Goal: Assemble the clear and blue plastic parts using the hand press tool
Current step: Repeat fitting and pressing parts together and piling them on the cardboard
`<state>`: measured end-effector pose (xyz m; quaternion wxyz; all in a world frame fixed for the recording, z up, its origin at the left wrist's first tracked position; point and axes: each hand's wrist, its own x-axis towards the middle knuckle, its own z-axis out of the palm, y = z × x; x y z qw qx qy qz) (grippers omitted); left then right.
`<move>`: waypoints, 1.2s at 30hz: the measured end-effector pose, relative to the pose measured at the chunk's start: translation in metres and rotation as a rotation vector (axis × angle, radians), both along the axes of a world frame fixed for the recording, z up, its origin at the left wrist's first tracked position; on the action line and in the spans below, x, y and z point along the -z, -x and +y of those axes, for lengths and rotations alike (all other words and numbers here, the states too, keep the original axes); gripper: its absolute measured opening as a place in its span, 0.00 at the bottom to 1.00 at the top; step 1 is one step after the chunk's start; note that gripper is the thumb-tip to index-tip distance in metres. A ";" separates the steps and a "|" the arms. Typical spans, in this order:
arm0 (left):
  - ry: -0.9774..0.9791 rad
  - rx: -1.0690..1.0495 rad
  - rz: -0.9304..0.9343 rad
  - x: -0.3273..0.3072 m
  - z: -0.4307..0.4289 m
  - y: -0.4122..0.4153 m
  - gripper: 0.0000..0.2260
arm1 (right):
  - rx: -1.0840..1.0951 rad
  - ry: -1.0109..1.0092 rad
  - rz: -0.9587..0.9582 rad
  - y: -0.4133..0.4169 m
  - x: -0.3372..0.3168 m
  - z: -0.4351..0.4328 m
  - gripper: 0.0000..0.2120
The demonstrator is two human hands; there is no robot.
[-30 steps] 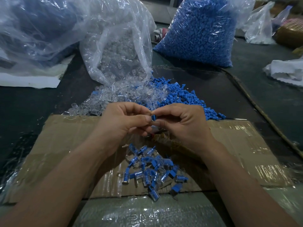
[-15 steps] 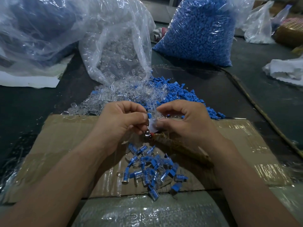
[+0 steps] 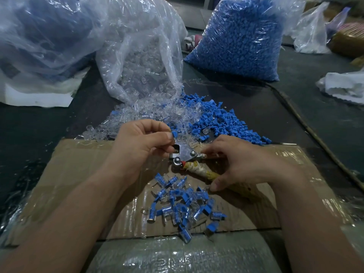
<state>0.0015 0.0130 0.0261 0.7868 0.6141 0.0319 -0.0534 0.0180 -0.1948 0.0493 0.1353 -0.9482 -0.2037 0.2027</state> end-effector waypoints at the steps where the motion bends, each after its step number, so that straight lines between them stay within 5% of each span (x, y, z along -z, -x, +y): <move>1: 0.001 -0.001 -0.001 0.001 0.000 0.000 0.06 | 0.001 0.016 -0.029 0.001 0.000 0.001 0.36; 11: 0.016 -0.019 0.006 0.002 0.000 -0.001 0.04 | -0.025 0.092 -0.229 -0.002 0.004 0.016 0.02; 17: 0.006 -0.058 -0.040 0.002 0.001 -0.002 0.05 | -0.013 0.027 -0.289 -0.006 0.012 0.008 0.08; 25: -0.074 -0.096 -0.150 0.004 0.000 -0.001 0.07 | 0.133 -0.338 -0.476 0.001 0.009 0.012 0.09; 36: -0.138 -0.113 -0.203 0.000 -0.003 0.002 0.08 | 0.042 -0.253 -0.382 0.004 0.015 0.021 0.12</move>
